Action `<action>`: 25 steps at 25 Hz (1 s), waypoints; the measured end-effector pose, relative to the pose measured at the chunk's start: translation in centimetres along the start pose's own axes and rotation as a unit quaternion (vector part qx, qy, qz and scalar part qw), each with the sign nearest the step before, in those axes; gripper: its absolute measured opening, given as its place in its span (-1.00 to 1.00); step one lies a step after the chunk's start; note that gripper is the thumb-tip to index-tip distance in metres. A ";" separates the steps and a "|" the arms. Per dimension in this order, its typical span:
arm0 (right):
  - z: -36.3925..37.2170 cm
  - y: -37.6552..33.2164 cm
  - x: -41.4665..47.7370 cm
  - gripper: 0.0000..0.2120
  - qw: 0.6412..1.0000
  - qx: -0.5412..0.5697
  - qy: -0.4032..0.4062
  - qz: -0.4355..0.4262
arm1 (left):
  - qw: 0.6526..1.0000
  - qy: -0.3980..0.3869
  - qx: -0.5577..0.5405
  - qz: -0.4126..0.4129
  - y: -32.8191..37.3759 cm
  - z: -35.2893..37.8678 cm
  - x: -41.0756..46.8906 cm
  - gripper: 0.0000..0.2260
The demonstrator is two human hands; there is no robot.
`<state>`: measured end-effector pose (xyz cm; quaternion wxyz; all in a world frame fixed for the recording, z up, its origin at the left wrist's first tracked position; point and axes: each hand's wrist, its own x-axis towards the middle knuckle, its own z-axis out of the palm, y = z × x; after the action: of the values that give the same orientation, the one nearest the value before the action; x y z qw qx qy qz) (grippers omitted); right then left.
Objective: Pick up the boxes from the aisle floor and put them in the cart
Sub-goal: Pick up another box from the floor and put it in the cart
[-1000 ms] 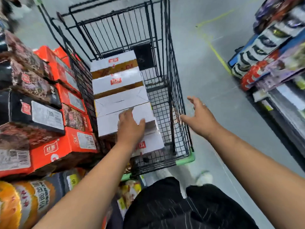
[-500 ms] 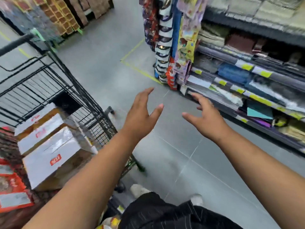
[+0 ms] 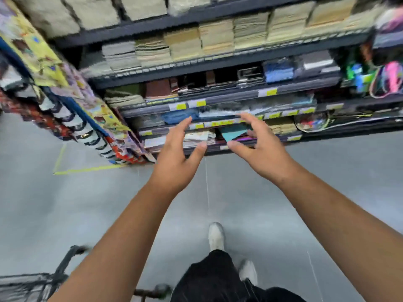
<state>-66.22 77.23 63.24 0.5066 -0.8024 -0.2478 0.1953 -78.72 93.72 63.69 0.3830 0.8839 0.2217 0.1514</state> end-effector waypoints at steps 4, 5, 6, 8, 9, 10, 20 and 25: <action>-6.0 2.4 1.6 -0.35 0.993 0.010 0.109 0.044 | 0.992 -0.099 -0.013 0.080 3.3 5.4 7.5 -0.40; -7.7 3.0 1.8 -0.35 0.989 0.009 0.138 0.055 | 0.986 -0.128 -0.023 0.103 4.8 7.0 9.3 -0.40; -9.4 3.6 1.9 -0.35 0.984 0.009 0.164 0.064 | 0.979 -0.157 -0.029 0.125 6.5 8.7 11.1 -0.40; -12.7 4.9 1.5 -0.36 0.970 0.015 0.225 0.089 | 0.960 -0.213 -0.038 0.176 10.2 12.3 14.2 -0.38; -14.1 5.4 1.1 -0.36 0.963 0.018 0.250 0.101 | 0.950 -0.237 -0.043 0.198 11.9 14.0 15.2 -0.37; -15.4 6.0 0.7 -0.36 0.955 0.021 0.274 0.111 | 0.940 -0.259 -0.049 0.218 13.5 15.7 16.1 -0.36; -33.9 13.4 -5.6 -0.35 0.868 -0.006 0.461 0.186 | 0.828 -0.414 -0.101 0.365 32.4 36.0 17.4 -0.33; -49.7 18.3 -8.3 -0.34 0.846 -0.030 0.493 0.202 | 0.810 -0.447 -0.121 0.359 45.9 47.2 17.0 -0.41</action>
<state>-41.13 30.08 67.53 0.4867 -0.8404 0.1963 -0.1354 -30.83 45.69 68.29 0.4624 0.8169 -0.3272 -0.1084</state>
